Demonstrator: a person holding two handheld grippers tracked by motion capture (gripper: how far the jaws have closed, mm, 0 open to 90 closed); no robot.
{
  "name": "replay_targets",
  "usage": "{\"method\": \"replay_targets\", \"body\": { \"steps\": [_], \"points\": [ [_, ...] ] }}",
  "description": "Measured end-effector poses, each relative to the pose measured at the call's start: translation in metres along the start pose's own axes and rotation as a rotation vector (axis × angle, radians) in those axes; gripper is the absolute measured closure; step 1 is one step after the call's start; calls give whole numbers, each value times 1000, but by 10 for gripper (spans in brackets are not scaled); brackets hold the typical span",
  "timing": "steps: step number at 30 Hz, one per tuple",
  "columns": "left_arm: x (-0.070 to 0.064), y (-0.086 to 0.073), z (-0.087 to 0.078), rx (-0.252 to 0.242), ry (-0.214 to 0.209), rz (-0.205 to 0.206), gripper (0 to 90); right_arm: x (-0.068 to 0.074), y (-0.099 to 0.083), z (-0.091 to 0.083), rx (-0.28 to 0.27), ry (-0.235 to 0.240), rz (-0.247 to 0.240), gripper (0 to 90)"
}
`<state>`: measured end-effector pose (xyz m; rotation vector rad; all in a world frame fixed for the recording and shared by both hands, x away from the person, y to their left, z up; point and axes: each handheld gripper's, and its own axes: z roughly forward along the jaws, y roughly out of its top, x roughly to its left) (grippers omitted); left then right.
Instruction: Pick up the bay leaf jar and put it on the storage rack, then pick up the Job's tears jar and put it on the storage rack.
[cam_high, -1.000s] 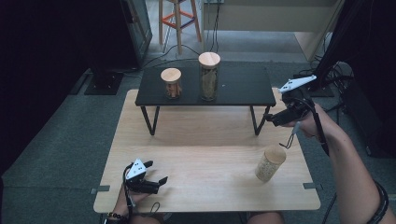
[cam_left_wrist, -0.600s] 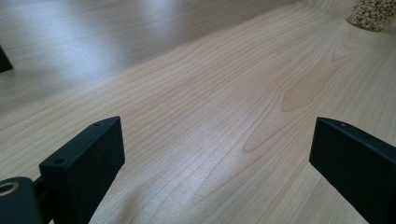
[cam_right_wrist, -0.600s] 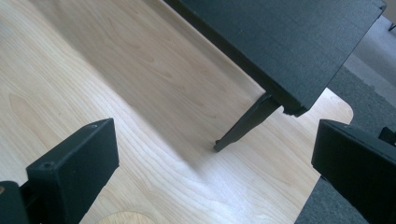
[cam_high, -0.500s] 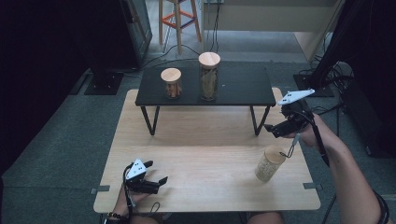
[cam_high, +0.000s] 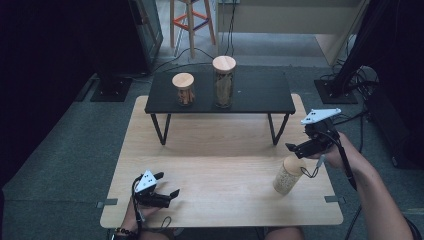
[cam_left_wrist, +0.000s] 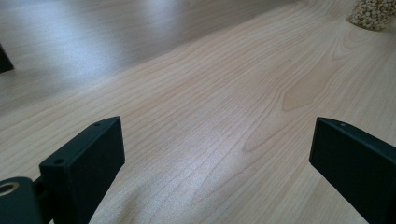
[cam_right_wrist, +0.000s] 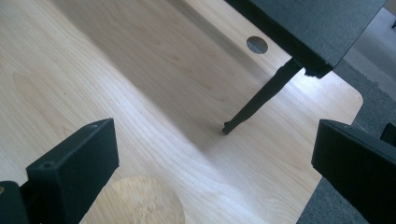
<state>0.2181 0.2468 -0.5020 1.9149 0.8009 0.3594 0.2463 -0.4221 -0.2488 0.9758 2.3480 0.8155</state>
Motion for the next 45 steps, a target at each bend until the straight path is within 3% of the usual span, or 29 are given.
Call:
{"method": "replay_targets", "body": {
  "steps": [25, 39, 45],
  "points": [
    [0, 0, 0, 2, 2, 1, 34, 12, -36, 7, 20, 32, 18, 3],
    [-1, 0, 0, 0, 5, -3, 34, 13, -50, 14, 47, 51, 31, 3],
    [-2, 0, 0, 1, 6, -1, 34, 9, -59, 17, 40, 60, 62, 3]
  ]
}}
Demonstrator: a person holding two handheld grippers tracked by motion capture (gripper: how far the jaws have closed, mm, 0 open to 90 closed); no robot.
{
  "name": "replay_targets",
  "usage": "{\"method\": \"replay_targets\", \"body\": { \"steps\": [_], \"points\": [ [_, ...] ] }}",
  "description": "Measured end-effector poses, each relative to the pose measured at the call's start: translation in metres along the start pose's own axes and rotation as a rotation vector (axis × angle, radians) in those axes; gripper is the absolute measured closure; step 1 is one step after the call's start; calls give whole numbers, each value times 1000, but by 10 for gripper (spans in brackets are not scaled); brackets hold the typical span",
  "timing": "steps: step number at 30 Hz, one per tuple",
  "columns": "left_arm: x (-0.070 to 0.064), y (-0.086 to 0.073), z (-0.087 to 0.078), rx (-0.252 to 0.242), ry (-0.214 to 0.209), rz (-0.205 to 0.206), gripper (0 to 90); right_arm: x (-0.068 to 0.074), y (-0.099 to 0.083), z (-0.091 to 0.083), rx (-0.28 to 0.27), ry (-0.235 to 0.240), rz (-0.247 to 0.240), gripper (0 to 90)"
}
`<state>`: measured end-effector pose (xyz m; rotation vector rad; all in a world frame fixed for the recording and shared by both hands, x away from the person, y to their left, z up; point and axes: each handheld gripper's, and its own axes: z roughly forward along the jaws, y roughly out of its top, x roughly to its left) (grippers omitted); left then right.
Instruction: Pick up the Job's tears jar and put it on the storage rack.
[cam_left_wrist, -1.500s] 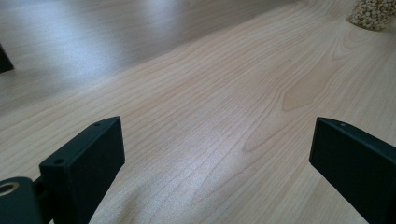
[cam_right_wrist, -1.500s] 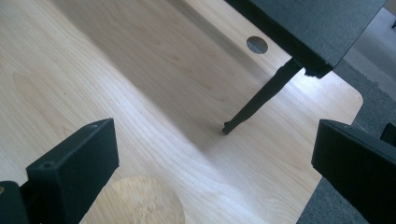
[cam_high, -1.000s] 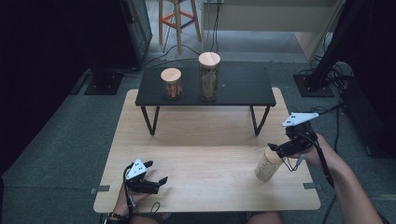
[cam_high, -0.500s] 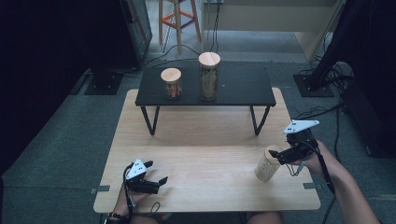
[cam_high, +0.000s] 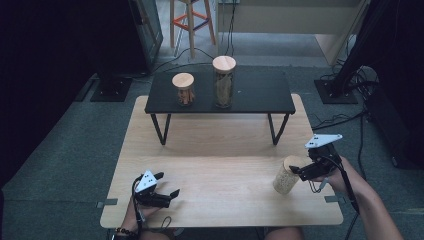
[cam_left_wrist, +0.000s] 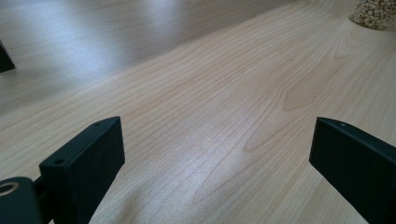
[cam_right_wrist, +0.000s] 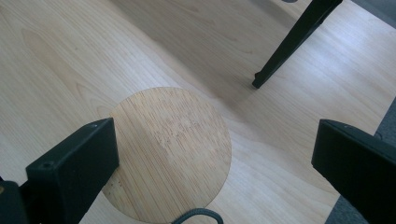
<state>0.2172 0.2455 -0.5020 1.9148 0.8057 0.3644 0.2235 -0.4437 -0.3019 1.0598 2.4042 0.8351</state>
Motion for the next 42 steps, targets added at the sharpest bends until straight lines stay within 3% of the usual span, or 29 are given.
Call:
{"method": "replay_targets", "body": {
  "steps": [8, 11, 19, 31, 42],
  "points": [
    [0, 0, 0, 1, 0, -1, 34, -2, -4, -1, -7, 28, 2, 3],
    [0, 0, 0, 0, 1, 0, 34, -6, -6, 0, -13, 63, 6, 3],
    [0, 0, 0, 2, 2, 0, 34, -1, -3, 19, 41, 95, -21, 12],
    [0, 0, 0, 0, 1, 1, 34, -3, -1, 34, 64, 106, 1, 147],
    [0, 0, 0, 0, 3, 0, 35, -5, 16, 43, 146, 128, -28, 220]
  ]
}}
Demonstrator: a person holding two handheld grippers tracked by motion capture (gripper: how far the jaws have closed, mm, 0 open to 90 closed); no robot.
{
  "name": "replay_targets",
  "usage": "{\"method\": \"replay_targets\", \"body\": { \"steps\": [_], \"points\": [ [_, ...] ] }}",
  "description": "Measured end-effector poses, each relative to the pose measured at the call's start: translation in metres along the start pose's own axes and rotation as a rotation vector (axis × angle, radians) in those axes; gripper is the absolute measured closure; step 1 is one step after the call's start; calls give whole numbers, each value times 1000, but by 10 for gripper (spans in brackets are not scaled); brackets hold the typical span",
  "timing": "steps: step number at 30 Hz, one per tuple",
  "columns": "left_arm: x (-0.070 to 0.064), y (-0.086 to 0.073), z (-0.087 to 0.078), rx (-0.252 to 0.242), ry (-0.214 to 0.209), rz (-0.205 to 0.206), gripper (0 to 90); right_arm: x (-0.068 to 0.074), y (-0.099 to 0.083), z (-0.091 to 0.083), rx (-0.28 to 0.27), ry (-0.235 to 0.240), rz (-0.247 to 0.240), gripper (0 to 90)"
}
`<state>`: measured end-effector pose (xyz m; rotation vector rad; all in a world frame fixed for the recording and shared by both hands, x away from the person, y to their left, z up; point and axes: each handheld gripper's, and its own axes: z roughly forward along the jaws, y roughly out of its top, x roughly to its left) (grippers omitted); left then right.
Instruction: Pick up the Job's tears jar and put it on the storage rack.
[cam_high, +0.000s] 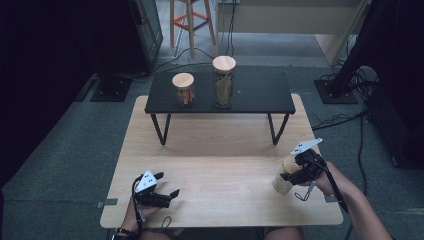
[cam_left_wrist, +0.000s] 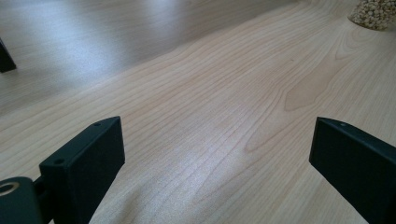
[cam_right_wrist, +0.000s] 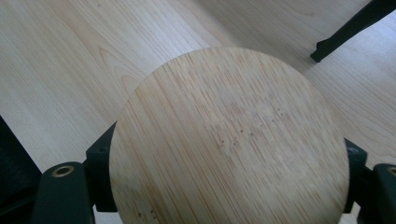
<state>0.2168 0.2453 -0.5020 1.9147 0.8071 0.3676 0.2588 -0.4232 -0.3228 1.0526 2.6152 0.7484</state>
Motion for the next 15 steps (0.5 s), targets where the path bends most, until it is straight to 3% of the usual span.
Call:
{"method": "replay_targets", "body": {
  "steps": [15],
  "points": [
    [1, 0, 0, 1, -2, -2, 35, -3, -1, -1, -4, 18, -18, 247]
  ]
}}
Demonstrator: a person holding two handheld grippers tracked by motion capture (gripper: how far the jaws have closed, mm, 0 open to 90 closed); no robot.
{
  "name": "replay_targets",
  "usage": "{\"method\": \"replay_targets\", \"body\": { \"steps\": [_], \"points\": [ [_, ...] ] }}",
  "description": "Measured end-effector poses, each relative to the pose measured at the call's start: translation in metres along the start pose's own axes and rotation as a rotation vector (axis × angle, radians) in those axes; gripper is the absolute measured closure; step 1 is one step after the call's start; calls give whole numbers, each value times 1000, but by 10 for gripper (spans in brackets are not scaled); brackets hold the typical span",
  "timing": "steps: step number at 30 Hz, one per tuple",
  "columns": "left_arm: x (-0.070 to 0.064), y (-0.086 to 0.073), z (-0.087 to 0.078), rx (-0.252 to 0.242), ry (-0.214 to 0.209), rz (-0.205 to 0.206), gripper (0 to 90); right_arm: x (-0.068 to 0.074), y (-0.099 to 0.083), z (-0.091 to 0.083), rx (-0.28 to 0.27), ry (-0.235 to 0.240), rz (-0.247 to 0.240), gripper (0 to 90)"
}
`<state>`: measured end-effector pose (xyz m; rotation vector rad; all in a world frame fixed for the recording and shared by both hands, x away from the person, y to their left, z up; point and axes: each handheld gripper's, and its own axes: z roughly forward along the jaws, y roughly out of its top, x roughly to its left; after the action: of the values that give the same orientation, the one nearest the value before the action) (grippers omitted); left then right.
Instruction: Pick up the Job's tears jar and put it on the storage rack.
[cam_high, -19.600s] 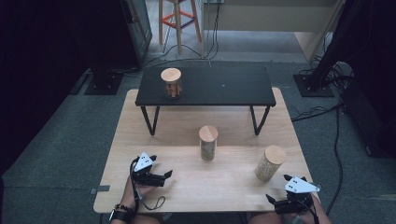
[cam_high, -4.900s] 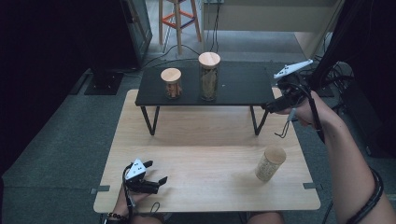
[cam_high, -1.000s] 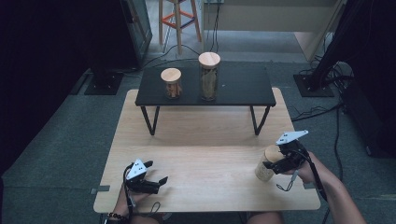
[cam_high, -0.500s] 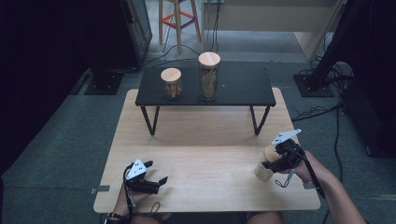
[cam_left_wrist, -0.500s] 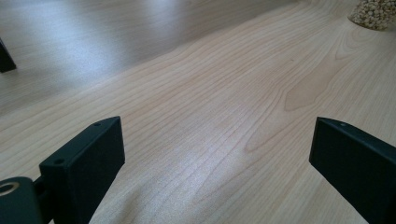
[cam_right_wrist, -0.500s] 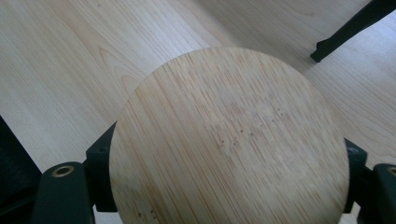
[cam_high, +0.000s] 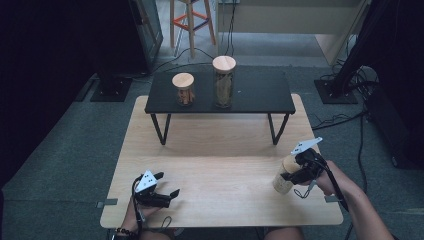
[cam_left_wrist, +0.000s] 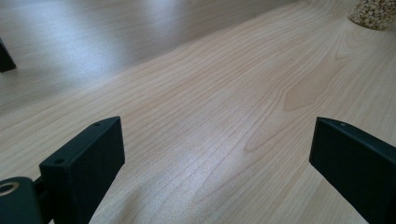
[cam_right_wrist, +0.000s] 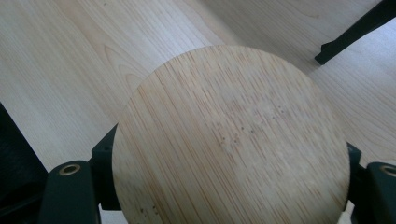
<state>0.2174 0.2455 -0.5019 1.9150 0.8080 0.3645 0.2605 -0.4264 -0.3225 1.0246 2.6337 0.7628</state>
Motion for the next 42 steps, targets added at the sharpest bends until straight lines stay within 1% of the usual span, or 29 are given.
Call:
{"method": "replay_targets", "body": {
  "steps": [4, 8, 13, 17, 26, 34, 37, 42],
  "points": [
    [0, 0, 0, 2, 0, 0, 35, 0, 1, -1, 1, -2, -7, 247],
    [0, 1, 0, 4, 0, 1, 35, -1, 3, -6, -12, -4, -8, 247],
    [0, 1, 0, 5, 0, 1, 35, 0, 12, -16, -17, -8, -23, 247],
    [0, 1, 0, 3, 1, 1, 35, 1, 22, -26, -29, -11, -23, 247],
    [0, 0, 0, 2, 0, 0, 35, 2, 49, -41, -32, -5, -57, 247],
    [1, 1, 0, 3, 0, 0, 35, 1, 74, -54, -40, -14, -87, 247],
    [1, 0, 0, 2, 0, 0, 35, -1, 84, -61, -49, -13, -86, 247],
    [1, 0, 0, 0, -1, -1, 35, -2, 101, -70, -64, -18, -98, 247]
  ]
}}
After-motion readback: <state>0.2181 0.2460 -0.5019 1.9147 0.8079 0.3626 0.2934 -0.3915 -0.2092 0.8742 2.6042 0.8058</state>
